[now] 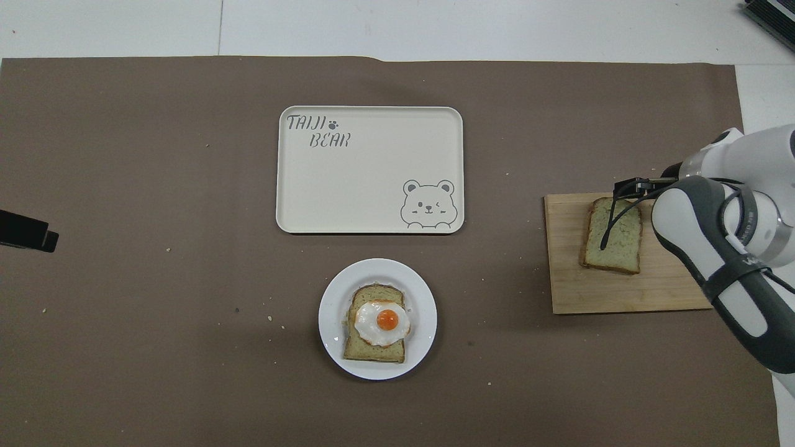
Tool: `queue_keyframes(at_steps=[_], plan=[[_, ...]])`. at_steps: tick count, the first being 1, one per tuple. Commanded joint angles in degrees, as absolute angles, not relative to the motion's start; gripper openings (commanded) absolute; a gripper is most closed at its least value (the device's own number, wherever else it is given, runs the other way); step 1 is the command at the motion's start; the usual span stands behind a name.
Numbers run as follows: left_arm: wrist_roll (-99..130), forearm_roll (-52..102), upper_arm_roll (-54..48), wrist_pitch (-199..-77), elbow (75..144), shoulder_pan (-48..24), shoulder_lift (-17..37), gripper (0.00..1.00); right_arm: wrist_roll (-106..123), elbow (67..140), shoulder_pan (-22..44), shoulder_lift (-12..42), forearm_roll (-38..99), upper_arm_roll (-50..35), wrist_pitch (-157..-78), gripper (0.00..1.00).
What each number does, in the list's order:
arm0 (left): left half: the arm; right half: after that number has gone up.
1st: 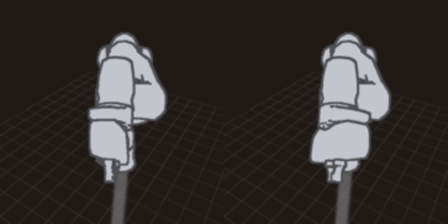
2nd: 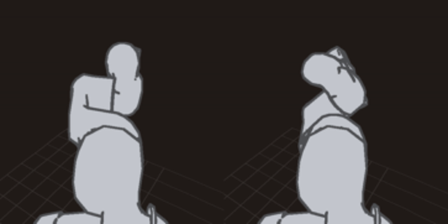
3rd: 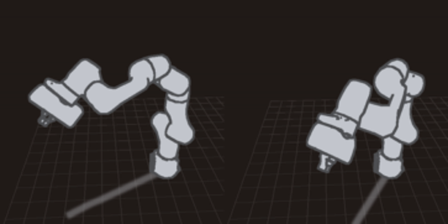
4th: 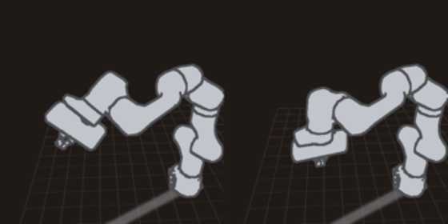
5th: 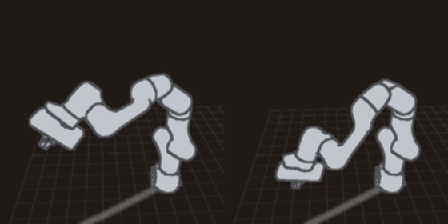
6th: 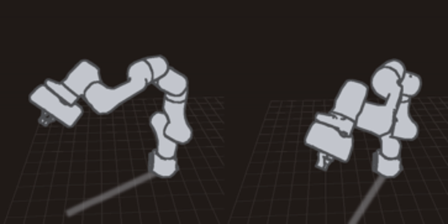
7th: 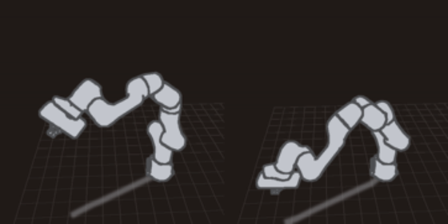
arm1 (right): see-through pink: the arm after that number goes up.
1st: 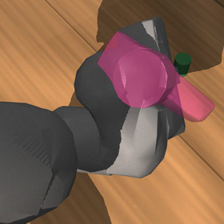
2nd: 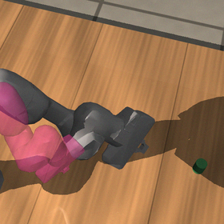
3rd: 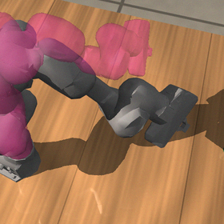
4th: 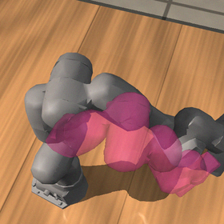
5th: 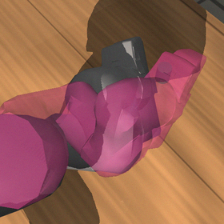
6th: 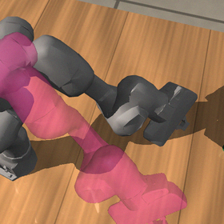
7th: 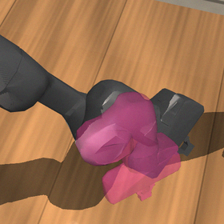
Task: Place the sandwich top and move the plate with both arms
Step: 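Reach the right gripper down and grasp the bread slice on the board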
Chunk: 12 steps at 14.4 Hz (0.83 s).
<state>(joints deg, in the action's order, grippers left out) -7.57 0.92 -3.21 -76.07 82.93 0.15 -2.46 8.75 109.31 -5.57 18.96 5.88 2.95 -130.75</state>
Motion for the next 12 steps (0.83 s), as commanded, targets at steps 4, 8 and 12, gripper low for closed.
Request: queue_keyframes(at_steps=[4, 8, 12], plan=[[-7.2, 0.6, -2.7, -76.2, 85.7, -1.3, -4.7, 1.00, 9.9, 111.6, -6.1, 18.5, 8.1, 2.7, -131.9, 1.00], [-7.2, 0.7, -2.7, -76.2, 85.7, -1.3, -4.7, 1.00, 10.2, 112.1, -6.2, 18.4, 8.4, 2.7, -131.7, 0.32], [-7.2, 0.7, -2.7, -76.2, 85.7, -1.3, -4.7, 1.00, 10.0, 111.9, -6.0, 18.4, 8.4, 2.7, -131.5, 0.00]])
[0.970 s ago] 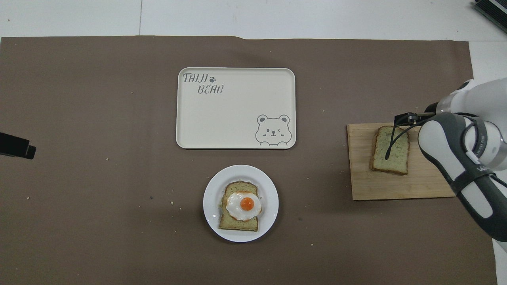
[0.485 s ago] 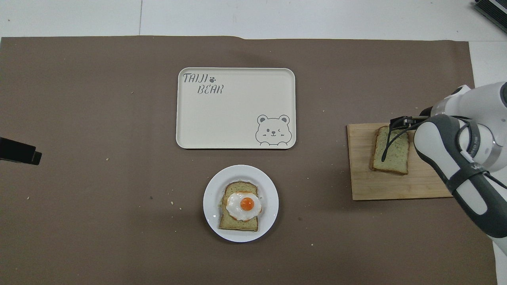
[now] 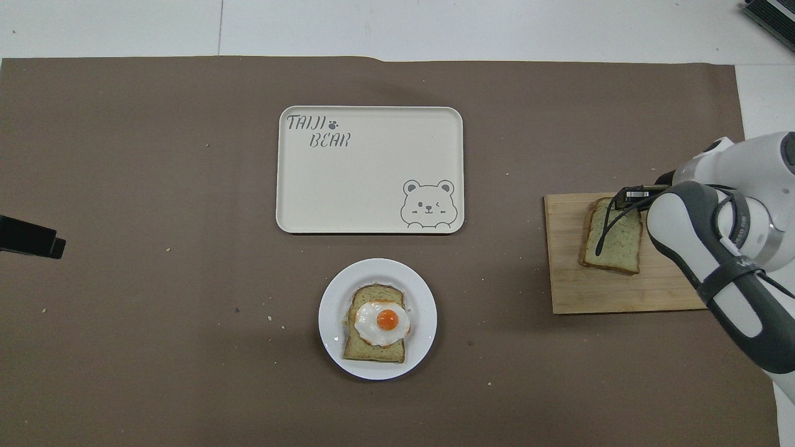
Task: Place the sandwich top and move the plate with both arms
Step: 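Reach the right gripper down and grasp the bread slice on the board, then lift the bread slice with the right gripper and carry it toward the plate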
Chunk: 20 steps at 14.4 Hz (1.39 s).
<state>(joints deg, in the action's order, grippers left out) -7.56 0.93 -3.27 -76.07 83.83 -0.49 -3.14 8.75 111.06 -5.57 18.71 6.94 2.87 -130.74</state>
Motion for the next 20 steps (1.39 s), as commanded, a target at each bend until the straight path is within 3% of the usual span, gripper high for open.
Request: queue_keyframes(at_steps=[1, 8, 13, 20], plan=[[-7.2, 0.7, -2.7, -76.2, 85.7, -1.3, -4.7, 1.00, 10.0, 111.9, -5.9, 18.5, 8.4, 2.7, -131.5, 0.00], [-7.2, 0.7, -2.7, -76.2, 85.7, -1.3, -4.7, 1.00, 10.9, 110.0, -5.9, 18.7, 8.2, 2.5, -129.8, 0.00], [-7.2, 0.7, -2.7, -76.2, 85.7, -1.3, -4.7, 1.00, 10.9, 101.4, -5.0, 15.5, 7.3, 1.6, -114.0, 0.00], [-7.2, 0.7, -2.7, -76.2, 85.8, -1.3, -4.9, 1.00, 8.6, 101.2, 0.5, 8.4, 8.3, 1.5, -106.1, 0.00]])
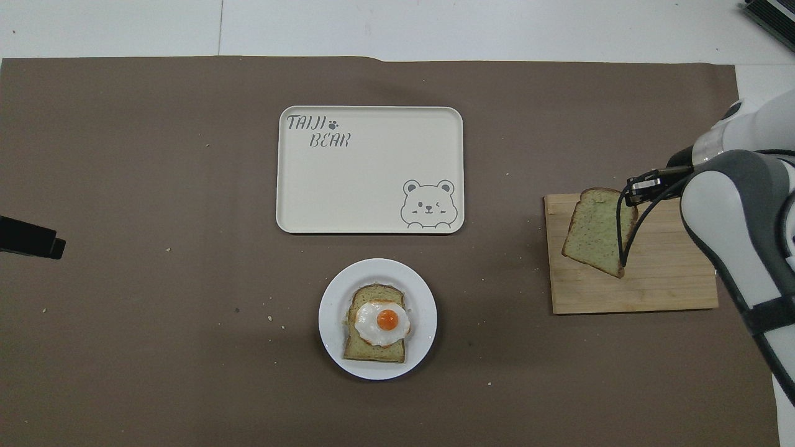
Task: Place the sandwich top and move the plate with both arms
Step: 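Lift the bread slice with the right gripper and carry it toward the plate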
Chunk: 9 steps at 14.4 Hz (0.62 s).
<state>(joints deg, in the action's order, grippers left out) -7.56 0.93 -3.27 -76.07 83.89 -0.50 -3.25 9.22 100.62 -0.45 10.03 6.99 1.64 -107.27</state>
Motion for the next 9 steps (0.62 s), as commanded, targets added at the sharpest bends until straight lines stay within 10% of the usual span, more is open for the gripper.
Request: queue_keyframes(at_steps=[1, 9], plan=[[-7.2, 0.7, -2.7, -76.2, 85.8, -1.3, -4.9, 1.00, 6.4, 101.2, 1.5, 7.6, 8.3, 1.4, -105.0, 0.00], [-7.2, 0.7, -2.7, -76.2, 86.0, -1.3, -5.0, 1.00, -5.5, 102.5, 3.3, 3.5, 15.1, -5.9, -102.4, 0.00]])
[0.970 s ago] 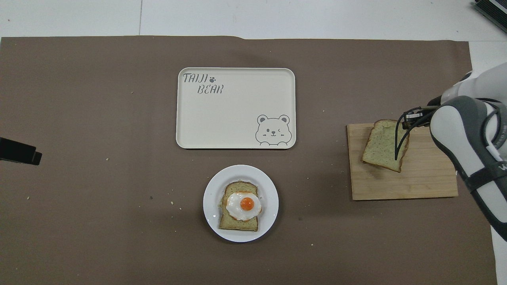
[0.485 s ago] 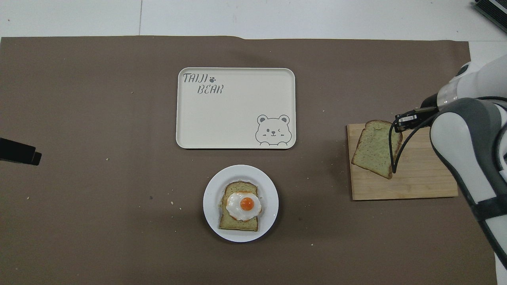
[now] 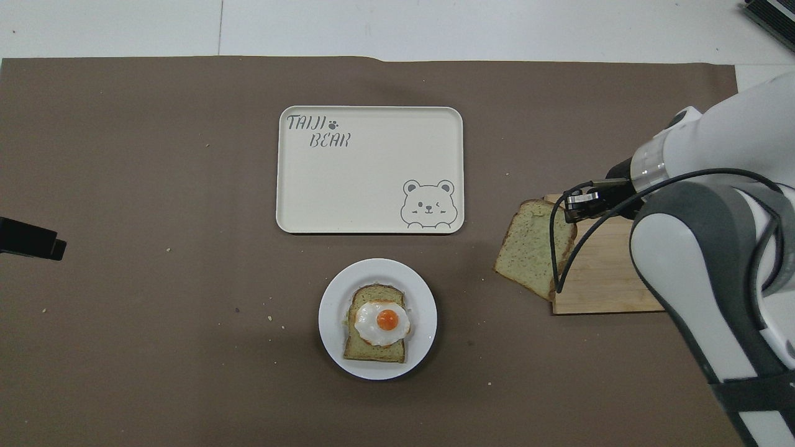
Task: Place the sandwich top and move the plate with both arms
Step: 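Lift the bread slice with the right gripper and carry it toward the plate, then lower the bread slice onto the egg and open the right gripper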
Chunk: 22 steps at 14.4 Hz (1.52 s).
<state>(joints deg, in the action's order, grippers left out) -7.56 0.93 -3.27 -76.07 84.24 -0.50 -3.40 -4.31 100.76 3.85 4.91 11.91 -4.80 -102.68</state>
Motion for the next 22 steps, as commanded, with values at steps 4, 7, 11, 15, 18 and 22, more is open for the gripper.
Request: queue_keyframes(at_steps=[4, 7, 11, 15, 18, 22], plan=[[-7.1, 0.7, -2.7, -76.2, 86.0, -1.3, -5.0, 1.00, -9.2, 106.7, 7.4, 0.4, 18.4, -8.0, -103.4, 0.00], [-7.2, 0.7, -2.7, -76.2, 86.0, -1.3, -5.0, 1.00, -12.4, 108.1, 11.1, 0.4, 20.3, -8.0, -106.8, 0.00], [-7.2, 0.7, -2.7, -76.2, 86.0, -1.3, -5.0, 1.00, -17.4, 110.3, 18.0, 0.5, 21.6, -8.1, -112.5, 0.00], [-7.2, 0.7, -2.7, -76.2, 86.0, -1.3, -5.0, 1.00, -22.8, 114.0, 23.4, -1.2, 21.6, -8.1, -116.5, 0.00], [-7.2, 0.7, -2.7, -76.2, 86.0, -1.3, -5.0, 1.00, -24.4, 115.8, 25.1, -2.6, 21.6, -8.1, -117.2, 0.00], [-7.2, 0.7, -2.7, -76.2, 86.0, -1.3, -5.0, 1.00, -24.4, 117.9, 27.2, -4.5, 21.5, -8.2, -117.9, 0.00]])
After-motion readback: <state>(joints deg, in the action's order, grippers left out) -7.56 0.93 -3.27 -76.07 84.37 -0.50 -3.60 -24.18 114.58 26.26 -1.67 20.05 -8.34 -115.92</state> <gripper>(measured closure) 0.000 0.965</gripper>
